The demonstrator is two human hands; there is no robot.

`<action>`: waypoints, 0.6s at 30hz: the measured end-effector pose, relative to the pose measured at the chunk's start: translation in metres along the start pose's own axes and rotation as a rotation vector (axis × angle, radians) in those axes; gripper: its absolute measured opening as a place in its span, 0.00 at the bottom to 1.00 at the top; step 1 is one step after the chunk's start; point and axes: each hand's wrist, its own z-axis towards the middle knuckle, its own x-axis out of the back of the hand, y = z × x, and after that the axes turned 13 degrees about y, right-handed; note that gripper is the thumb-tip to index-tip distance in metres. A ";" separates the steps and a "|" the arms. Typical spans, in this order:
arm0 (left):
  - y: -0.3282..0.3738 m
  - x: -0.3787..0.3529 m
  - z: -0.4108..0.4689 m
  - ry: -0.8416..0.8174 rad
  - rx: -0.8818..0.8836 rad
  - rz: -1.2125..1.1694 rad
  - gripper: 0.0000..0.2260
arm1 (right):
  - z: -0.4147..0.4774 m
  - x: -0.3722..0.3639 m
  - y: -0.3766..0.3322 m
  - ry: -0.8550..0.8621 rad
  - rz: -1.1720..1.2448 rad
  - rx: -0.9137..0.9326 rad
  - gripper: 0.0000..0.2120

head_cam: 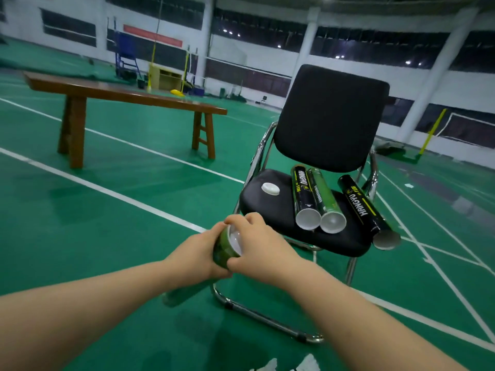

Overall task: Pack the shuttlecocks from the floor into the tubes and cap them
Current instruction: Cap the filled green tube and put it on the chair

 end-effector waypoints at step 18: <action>0.182 -0.024 0.144 0.122 -0.640 0.271 0.36 | -0.003 0.105 0.130 0.856 0.004 -0.045 0.27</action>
